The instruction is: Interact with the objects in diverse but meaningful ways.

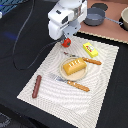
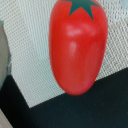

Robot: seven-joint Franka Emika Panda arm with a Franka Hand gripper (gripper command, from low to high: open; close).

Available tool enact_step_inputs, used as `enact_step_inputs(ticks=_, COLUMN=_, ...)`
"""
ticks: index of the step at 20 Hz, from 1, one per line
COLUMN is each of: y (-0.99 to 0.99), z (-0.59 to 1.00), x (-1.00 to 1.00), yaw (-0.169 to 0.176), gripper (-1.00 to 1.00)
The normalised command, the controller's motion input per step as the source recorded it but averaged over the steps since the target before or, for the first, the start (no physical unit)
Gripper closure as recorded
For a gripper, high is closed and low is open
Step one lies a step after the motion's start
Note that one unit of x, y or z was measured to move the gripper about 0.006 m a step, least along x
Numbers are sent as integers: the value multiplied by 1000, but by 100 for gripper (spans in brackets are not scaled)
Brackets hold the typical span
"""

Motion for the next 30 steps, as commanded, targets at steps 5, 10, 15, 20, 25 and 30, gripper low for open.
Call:
enact_step_inputs(ticks=5, y=1, z=-404, x=-31, yaw=-24, gripper=100)
enact_step_inputs(ticks=10, y=8, z=-429, x=-7, yaw=-16, gripper=100)
enact_step_inputs(ticks=15, y=33, z=-507, x=-10, yaw=-6, gripper=100)
enact_step_inputs(ticks=20, y=55, z=-390, x=0, yaw=0, gripper=100)
enact_step_inputs(ticks=25, y=73, z=-64, x=-6, yaw=0, gripper=100)
enact_step_inputs(ticks=30, y=39, z=95, x=-29, yaw=2, gripper=-100)
